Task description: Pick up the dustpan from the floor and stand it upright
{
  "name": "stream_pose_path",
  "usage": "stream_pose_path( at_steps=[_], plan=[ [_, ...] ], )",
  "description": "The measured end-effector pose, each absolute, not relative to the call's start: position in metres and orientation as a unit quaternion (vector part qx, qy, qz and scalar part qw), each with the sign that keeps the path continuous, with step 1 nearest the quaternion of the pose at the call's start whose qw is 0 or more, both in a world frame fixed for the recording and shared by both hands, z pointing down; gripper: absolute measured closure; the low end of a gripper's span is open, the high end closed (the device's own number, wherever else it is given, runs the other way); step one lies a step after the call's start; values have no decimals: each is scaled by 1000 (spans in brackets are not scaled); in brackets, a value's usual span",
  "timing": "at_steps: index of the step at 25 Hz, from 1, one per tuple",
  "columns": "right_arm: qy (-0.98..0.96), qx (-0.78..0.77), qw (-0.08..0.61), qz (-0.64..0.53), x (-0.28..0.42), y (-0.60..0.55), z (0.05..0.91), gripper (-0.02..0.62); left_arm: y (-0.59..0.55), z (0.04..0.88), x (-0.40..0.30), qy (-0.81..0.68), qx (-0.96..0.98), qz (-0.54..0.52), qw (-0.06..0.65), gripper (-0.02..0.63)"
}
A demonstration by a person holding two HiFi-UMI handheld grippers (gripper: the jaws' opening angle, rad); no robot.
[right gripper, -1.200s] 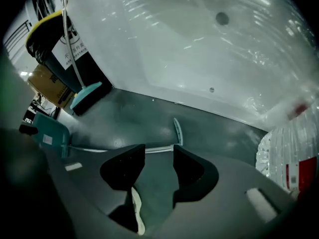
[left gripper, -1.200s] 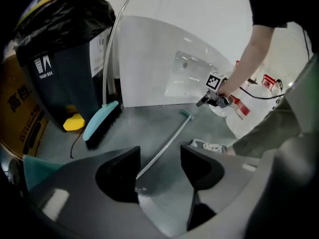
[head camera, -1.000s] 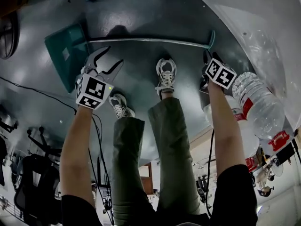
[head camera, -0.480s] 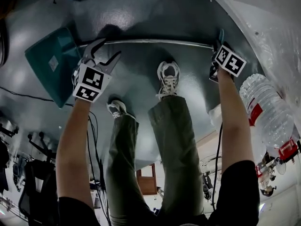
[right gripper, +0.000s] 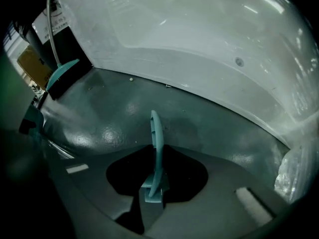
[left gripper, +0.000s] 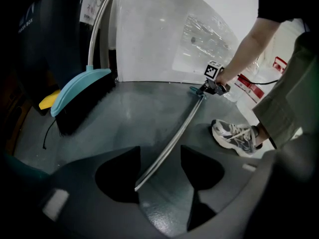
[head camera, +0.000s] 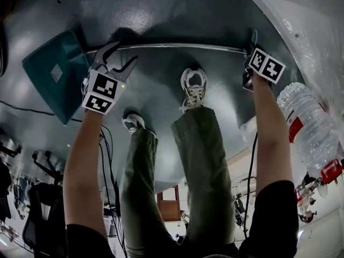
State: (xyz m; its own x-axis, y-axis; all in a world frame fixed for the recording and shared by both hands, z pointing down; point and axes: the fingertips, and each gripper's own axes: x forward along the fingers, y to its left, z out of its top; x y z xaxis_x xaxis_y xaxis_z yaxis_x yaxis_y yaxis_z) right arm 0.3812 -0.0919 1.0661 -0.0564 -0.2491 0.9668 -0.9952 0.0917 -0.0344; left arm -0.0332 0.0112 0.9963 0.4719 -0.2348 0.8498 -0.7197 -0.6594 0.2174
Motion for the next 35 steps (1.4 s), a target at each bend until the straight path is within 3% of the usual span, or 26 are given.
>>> stream_pose_path(
  at_steps=[19,35],
  plan=[
    [-670,528,404,330,312,-139,888,528,-15,866,-27,-333,814,383,284,327],
    [-756,486,388,206,206,-182,719,523,-31,734,-65,-391,811,339,273,327]
  ],
)
